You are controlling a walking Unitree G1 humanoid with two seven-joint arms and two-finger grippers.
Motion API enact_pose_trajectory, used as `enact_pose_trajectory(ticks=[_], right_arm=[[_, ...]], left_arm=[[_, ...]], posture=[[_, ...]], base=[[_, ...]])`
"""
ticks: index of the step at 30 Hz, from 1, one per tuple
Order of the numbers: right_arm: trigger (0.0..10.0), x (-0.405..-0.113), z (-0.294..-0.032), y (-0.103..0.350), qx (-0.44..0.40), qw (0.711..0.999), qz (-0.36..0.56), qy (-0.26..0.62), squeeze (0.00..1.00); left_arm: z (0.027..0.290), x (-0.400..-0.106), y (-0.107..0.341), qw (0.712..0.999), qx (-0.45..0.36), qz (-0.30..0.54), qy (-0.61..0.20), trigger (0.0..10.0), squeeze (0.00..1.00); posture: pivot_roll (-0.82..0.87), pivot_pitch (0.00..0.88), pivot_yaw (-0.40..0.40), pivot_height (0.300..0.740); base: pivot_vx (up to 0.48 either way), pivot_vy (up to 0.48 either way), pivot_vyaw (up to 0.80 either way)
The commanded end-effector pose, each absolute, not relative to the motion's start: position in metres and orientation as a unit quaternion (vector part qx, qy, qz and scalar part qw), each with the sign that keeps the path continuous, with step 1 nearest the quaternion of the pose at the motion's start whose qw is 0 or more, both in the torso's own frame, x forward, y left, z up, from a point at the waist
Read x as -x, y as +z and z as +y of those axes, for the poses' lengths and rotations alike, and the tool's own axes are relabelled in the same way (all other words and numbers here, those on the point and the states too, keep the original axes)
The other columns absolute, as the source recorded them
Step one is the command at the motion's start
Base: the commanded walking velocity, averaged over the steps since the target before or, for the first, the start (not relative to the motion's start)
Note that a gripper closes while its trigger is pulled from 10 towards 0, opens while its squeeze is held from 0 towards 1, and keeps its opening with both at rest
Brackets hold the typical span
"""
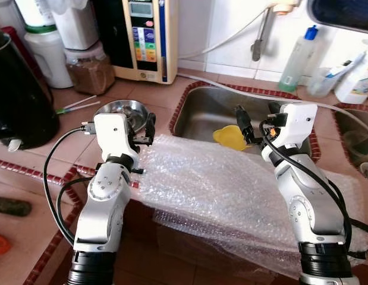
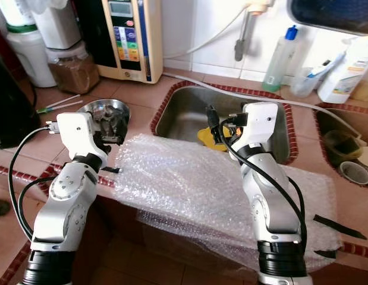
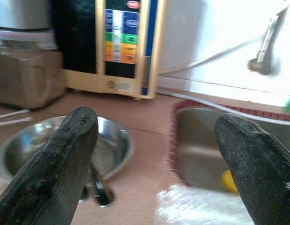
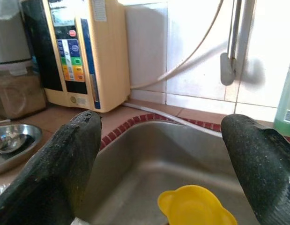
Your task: Kitchen organization
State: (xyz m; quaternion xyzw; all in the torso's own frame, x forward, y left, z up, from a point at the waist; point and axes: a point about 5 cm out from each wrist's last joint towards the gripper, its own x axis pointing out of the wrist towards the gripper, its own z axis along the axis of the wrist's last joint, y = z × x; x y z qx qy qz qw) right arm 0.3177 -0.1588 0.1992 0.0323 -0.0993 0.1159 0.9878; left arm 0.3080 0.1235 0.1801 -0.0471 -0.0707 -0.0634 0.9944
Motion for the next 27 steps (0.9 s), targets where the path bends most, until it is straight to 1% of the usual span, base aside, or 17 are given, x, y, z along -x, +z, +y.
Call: enact_pose_trajectory(ticks=[1, 23, 26, 27], right_arm=[[10.0, -0.3171, -0.1575, 0.2008, -0.03, 0.987, -0.104, 0.118, 0.0], [10.0, -0.3173, -0.1582, 0.2004, -0.031, 0.987, -0.103, 0.116, 0.0], [10.0, -0.3172, -0.1584, 0.2003, -0.032, 0.987, -0.103, 0.116, 0.0], [10.0, -0.317, -0.1584, 0.1998, -0.032, 0.988, -0.102, 0.115, 0.0]], left_arm=[[0.1273, -0.3076, 0.1771, 0.995, 0.046, -0.063, -0.058, 10.0, 0.0], [0.1272, -0.3078, 0.1754, 0.995, 0.045, -0.06, -0.06, 10.0, 0.0], [0.1271, -0.3078, 0.1757, 0.995, 0.047, -0.062, -0.059, 10.0, 0.0], [0.1275, -0.3075, 0.1767, 0.995, 0.046, -0.068, -0.055, 10.0, 0.0]], posture=[[-0.06, 0.052, 0.005, 0.74], [-0.06, 0.053, 0.007, 0.74], [-0.06, 0.054, 0.008, 0.74], [-0.06, 0.055, 0.007, 0.74]], base=[[0.394, 0.0, 0.0], [0.391, 0.0, 0.0], [0.369, 0.0, 0.0], [0.0, 0.0, 0.0]])
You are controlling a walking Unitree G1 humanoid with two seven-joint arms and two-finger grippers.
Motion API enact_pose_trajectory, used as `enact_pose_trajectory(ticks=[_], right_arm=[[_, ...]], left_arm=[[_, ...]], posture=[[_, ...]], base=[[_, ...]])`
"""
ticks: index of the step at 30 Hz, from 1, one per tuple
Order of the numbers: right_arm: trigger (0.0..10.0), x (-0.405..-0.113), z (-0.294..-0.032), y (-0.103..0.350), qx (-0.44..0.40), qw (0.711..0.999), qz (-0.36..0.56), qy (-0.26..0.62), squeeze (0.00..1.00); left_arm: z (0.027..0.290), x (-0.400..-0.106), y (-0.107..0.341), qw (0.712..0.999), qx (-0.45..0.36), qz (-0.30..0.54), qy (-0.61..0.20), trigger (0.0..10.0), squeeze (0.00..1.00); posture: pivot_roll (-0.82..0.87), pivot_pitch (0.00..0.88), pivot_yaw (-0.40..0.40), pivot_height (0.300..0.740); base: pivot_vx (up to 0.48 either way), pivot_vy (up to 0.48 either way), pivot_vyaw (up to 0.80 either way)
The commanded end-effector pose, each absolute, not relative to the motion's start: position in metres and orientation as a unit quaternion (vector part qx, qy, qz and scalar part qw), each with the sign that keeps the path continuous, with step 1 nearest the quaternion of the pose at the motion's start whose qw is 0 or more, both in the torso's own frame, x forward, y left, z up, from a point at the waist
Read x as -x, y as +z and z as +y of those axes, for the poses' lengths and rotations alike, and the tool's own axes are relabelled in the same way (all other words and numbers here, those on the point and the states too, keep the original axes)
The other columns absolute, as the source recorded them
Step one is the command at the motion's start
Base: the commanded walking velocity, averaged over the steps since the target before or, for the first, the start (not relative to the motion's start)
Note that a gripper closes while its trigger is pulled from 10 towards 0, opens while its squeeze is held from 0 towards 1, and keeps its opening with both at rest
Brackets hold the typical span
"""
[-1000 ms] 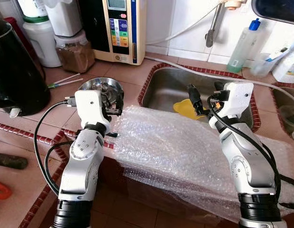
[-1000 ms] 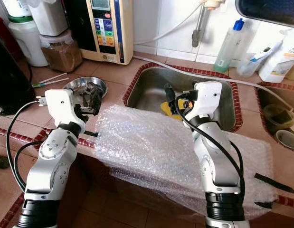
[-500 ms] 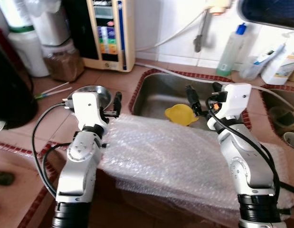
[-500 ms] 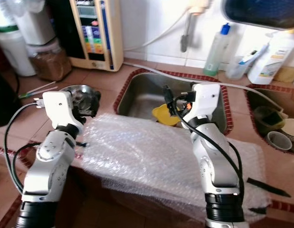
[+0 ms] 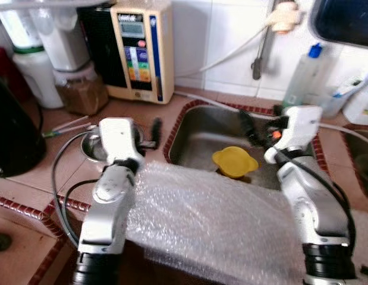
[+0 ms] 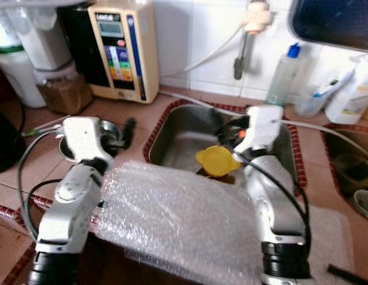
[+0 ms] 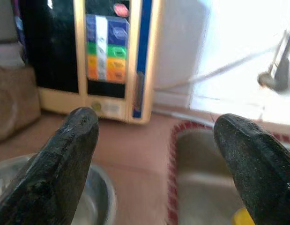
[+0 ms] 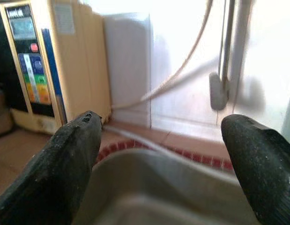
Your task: Kitchen organization
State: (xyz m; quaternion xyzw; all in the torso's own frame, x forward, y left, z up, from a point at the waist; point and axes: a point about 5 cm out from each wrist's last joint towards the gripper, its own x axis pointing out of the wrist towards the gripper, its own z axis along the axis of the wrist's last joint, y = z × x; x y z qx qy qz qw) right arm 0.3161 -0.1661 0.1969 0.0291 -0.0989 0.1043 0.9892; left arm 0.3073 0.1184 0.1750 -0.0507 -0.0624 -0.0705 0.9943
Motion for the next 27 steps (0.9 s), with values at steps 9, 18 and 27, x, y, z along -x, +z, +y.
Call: enact_pose_trajectory(ticks=[9, 18, 27], right_arm=[[10.0, -0.317, -0.159, 0.2, -0.031, 0.987, -0.103, 0.115, 0.0], [10.0, -0.312, -0.148, 0.208, -0.028, 0.975, -0.09, 0.202, 0.0], [10.0, -0.308, -0.145, 0.21, -0.01, 0.971, -0.09, 0.221, 0.0]], left_arm=[[0.13, -0.308, 0.183, 0.996, 0.018, -0.083, -0.02, 10.0, 0.0], [0.137, -0.309, 0.173, 1.0, 0.01, 0.014, 0.01, 10.0, 0.0], [0.128, -0.315, 0.162, 0.995, 0.02, 0.096, -0.017, 10.0, 0.0]], posture=[[-0.06, 0.057, 0.007, 0.74], [-0.06, 0.061, 0.006, 0.74], [-0.07, 0.059, 0.01, 0.74]], base=[[0.0, 0.0, 0.0], [0.0, 0.0, 0.0], [0.0, 0.0, 0.0]])
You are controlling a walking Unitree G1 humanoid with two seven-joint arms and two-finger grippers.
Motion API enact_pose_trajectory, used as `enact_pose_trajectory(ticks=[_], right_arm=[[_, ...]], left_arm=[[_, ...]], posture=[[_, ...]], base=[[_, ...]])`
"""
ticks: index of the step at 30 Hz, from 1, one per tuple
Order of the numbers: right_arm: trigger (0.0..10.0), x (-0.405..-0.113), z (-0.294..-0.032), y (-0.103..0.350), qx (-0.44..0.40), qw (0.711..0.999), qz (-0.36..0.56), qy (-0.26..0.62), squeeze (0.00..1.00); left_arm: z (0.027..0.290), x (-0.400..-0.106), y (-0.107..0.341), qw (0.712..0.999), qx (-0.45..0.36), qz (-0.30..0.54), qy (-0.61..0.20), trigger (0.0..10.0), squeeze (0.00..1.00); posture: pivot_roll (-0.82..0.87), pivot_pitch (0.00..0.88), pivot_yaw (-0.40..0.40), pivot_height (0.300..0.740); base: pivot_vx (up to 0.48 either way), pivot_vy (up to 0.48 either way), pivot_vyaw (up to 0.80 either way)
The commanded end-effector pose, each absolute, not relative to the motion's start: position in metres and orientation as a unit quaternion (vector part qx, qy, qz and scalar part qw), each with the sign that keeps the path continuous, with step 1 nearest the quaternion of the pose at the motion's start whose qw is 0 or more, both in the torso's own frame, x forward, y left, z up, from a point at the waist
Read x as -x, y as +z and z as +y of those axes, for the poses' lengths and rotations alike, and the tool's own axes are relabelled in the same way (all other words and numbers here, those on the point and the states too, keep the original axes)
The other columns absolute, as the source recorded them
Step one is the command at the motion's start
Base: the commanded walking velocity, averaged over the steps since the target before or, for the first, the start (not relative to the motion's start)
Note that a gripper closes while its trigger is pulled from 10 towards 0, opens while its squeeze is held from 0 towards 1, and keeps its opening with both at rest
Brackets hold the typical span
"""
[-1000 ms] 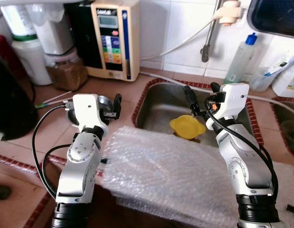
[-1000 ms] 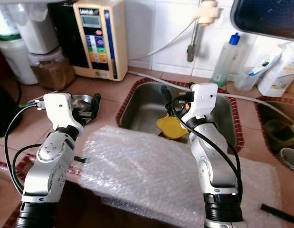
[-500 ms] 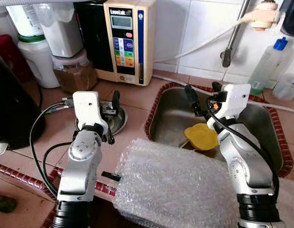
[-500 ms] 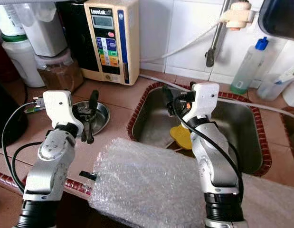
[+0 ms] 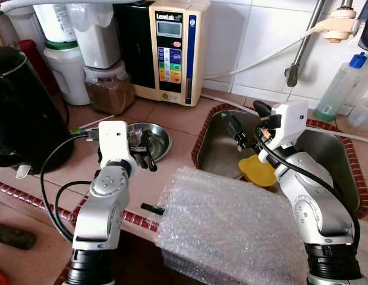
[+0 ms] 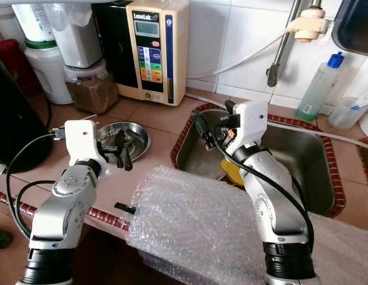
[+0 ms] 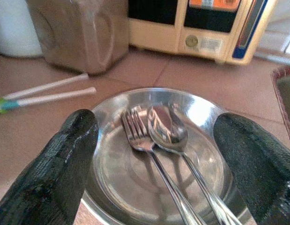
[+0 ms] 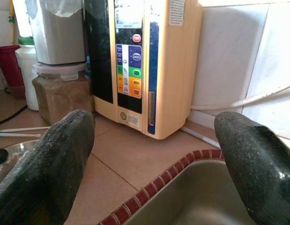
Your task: Kitchen organization
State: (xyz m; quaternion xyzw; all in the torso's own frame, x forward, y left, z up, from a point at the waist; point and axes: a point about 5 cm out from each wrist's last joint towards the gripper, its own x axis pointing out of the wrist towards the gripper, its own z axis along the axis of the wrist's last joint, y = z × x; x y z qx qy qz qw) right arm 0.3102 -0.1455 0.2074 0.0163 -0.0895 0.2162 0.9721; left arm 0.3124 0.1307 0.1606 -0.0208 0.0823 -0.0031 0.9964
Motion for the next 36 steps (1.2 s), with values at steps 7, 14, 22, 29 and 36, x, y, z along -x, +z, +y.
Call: enact_pose_trajectory(ticks=[7, 14, 22, 29, 36], right_arm=[[10.0, -0.305, -0.14, 0.21, -0.004, 0.968, -0.09, 0.236, 0.0], [10.0, -0.301, -0.129, 0.209, 0.007, 0.958, -0.084, 0.275, 0.0], [10.0, -0.296, -0.123, 0.209, 0.02, 0.948, -0.079, 0.307, 0.0], [10.0, -0.291, -0.117, 0.207, 0.023, 0.941, -0.073, 0.33, 0.0], [10.0, -0.289, -0.117, 0.206, 0.026, 0.939, -0.069, 0.337, 0.0]], left_arm=[[0.117, -0.319, 0.164, 0.994, 0.026, 0.097, -0.044, 10.0, 0.0], [0.1, -0.322, 0.156, 0.988, 0.042, 0.136, -0.061, 10.0, 0.0], [0.094, -0.326, 0.145, 0.98, 0.066, 0.178, -0.058, 10.0, 0.0], [0.092, -0.329, 0.139, 0.976, 0.089, 0.192, -0.059, 10.0, 0.0], [0.086, -0.335, 0.148, 0.979, 0.076, 0.177, -0.07, 10.0, 0.0]], posture=[[-0.07, 0.053, 0.012, 0.74], [-0.07, 0.048, 0.014, 0.74], [-0.07, 0.05, 0.013, 0.74], [-0.08, 0.058, 0.014, 0.74], [-0.09, 0.059, 0.014, 0.74]], base=[[0.0, 0.0, 0.0], [0.0, 0.0, 0.0], [0.0, 0.0, 0.0], [0.0, 0.0, 0.0], [0.0, 0.0, 0.0]])
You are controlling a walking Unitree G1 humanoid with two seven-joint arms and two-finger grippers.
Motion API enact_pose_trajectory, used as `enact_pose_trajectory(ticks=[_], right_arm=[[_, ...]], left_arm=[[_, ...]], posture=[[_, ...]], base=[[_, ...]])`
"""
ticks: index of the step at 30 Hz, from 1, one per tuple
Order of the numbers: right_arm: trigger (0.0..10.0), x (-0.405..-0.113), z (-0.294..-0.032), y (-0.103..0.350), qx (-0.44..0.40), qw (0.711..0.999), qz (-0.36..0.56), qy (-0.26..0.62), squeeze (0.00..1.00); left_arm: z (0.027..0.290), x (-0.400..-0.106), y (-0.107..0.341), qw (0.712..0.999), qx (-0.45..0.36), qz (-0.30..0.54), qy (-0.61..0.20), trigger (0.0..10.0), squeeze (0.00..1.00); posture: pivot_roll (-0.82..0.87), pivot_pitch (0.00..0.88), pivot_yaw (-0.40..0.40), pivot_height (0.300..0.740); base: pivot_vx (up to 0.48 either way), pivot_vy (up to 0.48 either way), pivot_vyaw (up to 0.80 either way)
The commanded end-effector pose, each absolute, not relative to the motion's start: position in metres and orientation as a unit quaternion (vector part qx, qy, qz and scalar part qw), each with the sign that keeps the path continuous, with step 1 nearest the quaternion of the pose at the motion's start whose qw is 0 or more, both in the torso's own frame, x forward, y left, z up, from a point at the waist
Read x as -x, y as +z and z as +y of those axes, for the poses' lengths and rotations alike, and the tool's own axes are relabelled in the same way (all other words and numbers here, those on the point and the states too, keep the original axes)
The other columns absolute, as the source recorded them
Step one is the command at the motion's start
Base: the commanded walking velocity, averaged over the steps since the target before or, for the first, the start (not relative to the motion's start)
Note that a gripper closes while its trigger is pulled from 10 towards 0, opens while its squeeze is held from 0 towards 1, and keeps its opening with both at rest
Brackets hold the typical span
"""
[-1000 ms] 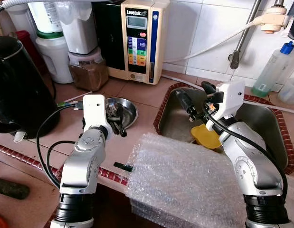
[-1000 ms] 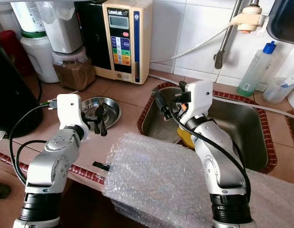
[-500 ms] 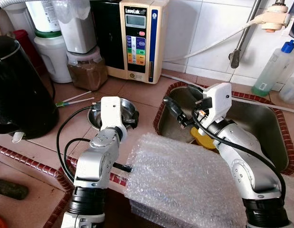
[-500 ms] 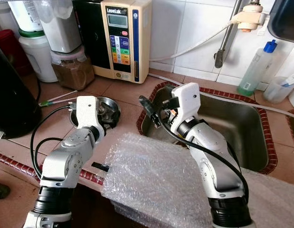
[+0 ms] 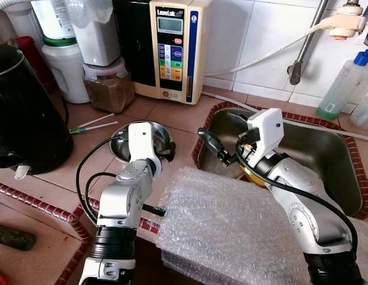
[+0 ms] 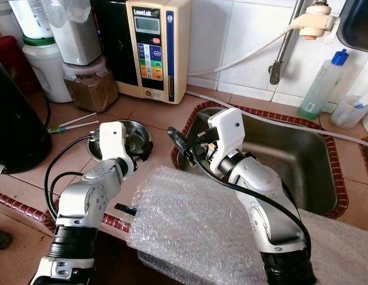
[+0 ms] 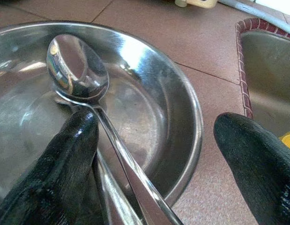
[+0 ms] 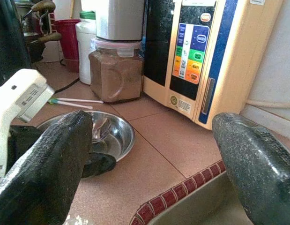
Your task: Kitchen organization
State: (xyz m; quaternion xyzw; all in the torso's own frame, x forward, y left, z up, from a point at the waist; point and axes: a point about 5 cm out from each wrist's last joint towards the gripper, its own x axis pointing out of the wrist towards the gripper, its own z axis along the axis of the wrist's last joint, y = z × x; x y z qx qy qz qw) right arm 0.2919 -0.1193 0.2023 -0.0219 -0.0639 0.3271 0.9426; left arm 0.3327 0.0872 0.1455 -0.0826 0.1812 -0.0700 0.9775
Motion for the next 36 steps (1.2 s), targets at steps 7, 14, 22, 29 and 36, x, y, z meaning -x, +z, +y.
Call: enact_pose_trajectory(ticks=[7, 14, 22, 29, 36], right_arm=[[10.0, -0.285, -0.113, 0.201, 0.01, 0.932, -0.051, 0.358, 0.0], [10.0, -0.281, -0.118, 0.19, 0.027, 0.924, -0.025, 0.38, 0.0], [10.0, -0.288, -0.124, 0.194, 0.037, 0.924, -0.03, 0.379, 0.0], [10.0, -0.288, -0.121, 0.195, 0.035, 0.925, -0.036, 0.377, 0.0], [10.0, -0.288, -0.123, 0.195, 0.04, 0.927, -0.038, 0.371, 0.0]], left_arm=[[0.097, -0.334, 0.141, 0.979, 0.05, 0.193, -0.05, 10.0, 0.0], [0.117, -0.323, 0.123, 0.971, 0.065, 0.228, -0.027, 0.0, 0.0], [0.13, -0.314, 0.12, 0.973, 0.074, 0.22, 0.0, 0.0, 0.0], [0.132, -0.317, 0.123, 0.974, 0.075, 0.213, 0.003, 0.0, 0.0], [0.131, -0.318, 0.125, 0.974, 0.083, 0.21, -0.017, 0.0, 0.0]], posture=[[-0.08, 0.061, 0.015, 0.74], [-0.08, 0.068, 0.012, 0.74], [-0.06, 0.065, 0.001, 0.74], [-0.06, 0.062, -0.002, 0.74], [-0.07, 0.059, -0.002, 0.74]], base=[[0.0, 0.0, 0.0], [0.0, 0.0, 0.0], [0.0, 0.0, 0.0], [0.0, 0.0, 0.0], [0.0, 0.0, 0.0]])
